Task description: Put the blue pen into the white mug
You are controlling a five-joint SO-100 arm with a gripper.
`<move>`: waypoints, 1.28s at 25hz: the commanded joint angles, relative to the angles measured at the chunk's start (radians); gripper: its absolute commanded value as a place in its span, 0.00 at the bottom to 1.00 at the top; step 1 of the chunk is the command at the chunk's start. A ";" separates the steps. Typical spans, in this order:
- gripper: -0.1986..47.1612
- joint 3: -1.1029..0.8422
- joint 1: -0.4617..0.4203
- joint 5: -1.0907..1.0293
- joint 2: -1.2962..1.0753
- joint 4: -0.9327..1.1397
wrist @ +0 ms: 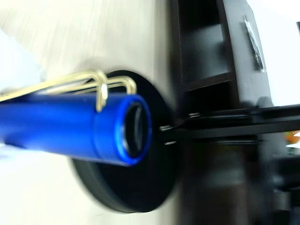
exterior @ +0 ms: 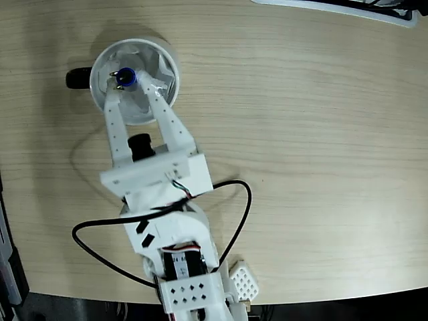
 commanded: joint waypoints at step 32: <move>0.01 0.229 0.009 0.399 0.354 -0.081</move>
